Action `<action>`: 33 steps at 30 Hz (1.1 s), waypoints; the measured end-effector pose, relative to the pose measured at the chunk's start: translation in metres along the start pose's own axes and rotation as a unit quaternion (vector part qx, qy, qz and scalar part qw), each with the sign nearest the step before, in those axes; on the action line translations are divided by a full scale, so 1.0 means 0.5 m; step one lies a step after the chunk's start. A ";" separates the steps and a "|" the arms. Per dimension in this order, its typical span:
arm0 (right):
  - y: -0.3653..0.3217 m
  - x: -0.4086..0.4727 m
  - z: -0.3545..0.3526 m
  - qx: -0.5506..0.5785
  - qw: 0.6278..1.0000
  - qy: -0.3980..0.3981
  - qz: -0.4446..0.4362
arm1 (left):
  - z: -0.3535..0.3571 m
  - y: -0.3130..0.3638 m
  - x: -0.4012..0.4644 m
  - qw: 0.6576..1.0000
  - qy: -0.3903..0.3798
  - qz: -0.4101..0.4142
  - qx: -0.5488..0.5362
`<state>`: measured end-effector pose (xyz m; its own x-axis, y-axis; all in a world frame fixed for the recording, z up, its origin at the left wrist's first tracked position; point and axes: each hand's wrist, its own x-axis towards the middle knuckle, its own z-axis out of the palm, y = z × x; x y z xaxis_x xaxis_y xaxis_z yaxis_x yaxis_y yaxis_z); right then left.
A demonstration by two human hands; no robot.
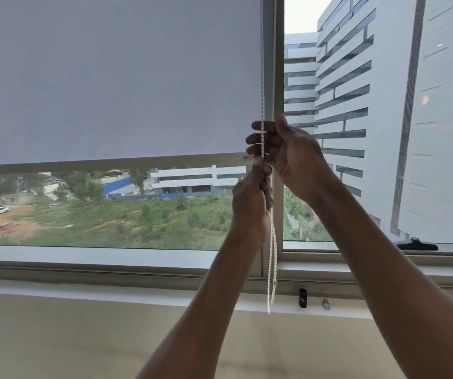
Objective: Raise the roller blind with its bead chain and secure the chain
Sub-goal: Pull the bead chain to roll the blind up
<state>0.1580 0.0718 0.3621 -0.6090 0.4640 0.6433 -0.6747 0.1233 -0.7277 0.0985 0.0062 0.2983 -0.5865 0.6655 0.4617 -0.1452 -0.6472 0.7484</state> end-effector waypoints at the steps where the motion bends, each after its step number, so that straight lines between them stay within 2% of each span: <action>1: -0.005 0.005 0.010 0.011 1.000 -0.005 0.017 | -0.005 -0.017 -0.009 1.000 -0.002 -0.003 0.008; 4: 0.001 0.009 0.033 0.025 0.998 0.018 0.049 | -0.012 -0.044 -0.021 1.000 -0.010 -0.011 0.010; 8: 0.009 0.007 0.034 0.073 0.996 0.048 0.031 | -0.019 -0.050 -0.016 0.999 -0.023 0.006 0.030; 11: 0.010 0.008 0.036 0.052 0.997 0.052 0.000 | -0.025 -0.051 -0.003 0.999 -0.033 0.011 0.040; 16: 0.013 0.003 0.047 -0.029 0.995 0.073 -0.067 | -0.032 -0.048 0.011 0.995 -0.064 -0.076 -0.016; 20: 0.037 -0.011 0.039 -0.071 0.987 0.102 -0.106 | -0.036 -0.029 0.035 0.985 -0.104 -0.132 0.031; 24: 0.110 -0.072 0.009 -0.170 0.969 0.135 -0.116 | -0.024 0.035 0.063 0.985 -0.119 -0.125 0.000; 29: 0.179 -0.120 0.010 -0.131 0.981 0.137 -0.046 | 0.007 0.094 0.089 0.977 -0.179 -0.097 -0.064; 33: 0.182 -0.113 0.016 -0.124 0.982 0.132 -0.052 | 0.025 0.078 0.084 0.990 -0.120 -0.060 -0.054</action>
<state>0.1279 0.0496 0.2615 -0.3920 0.6444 0.6566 -0.5849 0.3763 -0.7185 0.0783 0.0137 0.3529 -0.3559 0.8002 0.4827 -0.2930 -0.5860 0.7555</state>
